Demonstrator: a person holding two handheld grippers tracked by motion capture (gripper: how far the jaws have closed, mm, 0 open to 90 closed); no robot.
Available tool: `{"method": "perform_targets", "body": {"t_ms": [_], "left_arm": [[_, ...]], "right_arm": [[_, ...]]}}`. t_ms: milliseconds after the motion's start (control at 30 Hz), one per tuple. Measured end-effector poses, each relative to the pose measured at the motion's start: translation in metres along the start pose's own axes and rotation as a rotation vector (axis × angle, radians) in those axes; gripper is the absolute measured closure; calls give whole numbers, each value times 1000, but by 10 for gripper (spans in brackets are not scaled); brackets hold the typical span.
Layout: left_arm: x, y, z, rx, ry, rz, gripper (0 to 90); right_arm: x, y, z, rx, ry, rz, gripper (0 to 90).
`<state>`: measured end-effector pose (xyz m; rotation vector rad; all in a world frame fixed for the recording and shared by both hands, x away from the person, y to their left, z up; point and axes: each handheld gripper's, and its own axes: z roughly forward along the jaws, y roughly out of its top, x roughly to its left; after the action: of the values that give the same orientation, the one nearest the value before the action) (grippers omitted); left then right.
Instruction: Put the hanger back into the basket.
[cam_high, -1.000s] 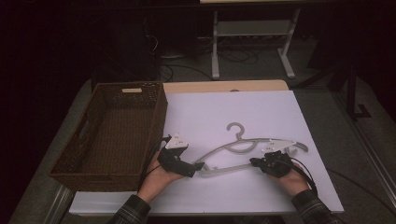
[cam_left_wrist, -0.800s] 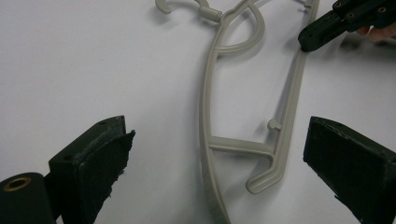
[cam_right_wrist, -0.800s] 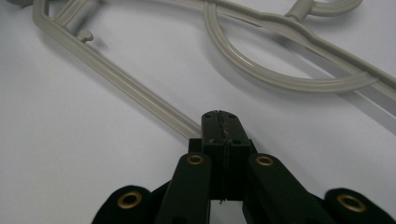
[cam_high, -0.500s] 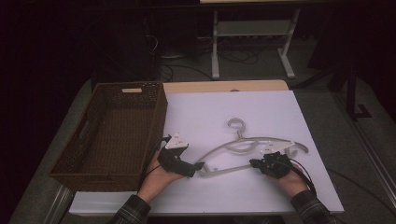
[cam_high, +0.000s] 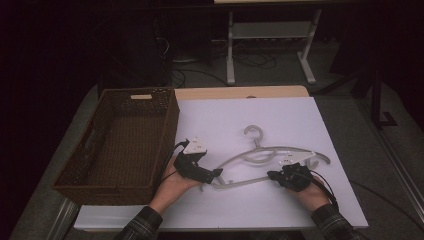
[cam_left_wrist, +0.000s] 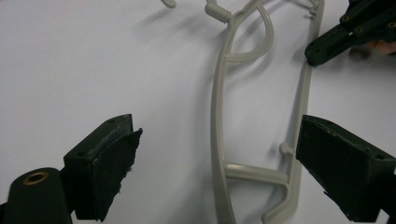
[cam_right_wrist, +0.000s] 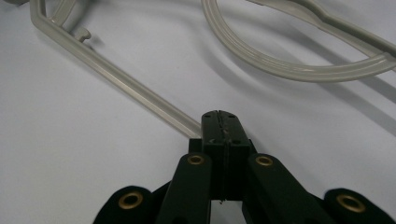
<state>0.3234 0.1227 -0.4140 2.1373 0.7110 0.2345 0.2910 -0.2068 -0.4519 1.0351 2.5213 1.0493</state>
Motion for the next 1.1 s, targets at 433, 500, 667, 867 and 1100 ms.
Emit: {"method": "perform_targets", "body": {"t_ms": [433, 500, 667, 867, 1100], "left_arm": [[12, 16, 22, 19, -29, 6, 164], [14, 18, 27, 22, -35, 7, 175], [15, 23, 37, 31, -56, 11, 216], [19, 27, 52, 52, -90, 10, 284], [20, 29, 70, 84, -133, 18, 391]], "right_arm": [[1, 0, 0, 1, -4, 1, 899], [1, 0, 0, 2, -6, 0, 899], [1, 0, 0, 3, -8, 0, 899], [1, 1, 0, 3, -9, -3, 899], [1, 0, 0, 1, -8, -2, 899]]}}
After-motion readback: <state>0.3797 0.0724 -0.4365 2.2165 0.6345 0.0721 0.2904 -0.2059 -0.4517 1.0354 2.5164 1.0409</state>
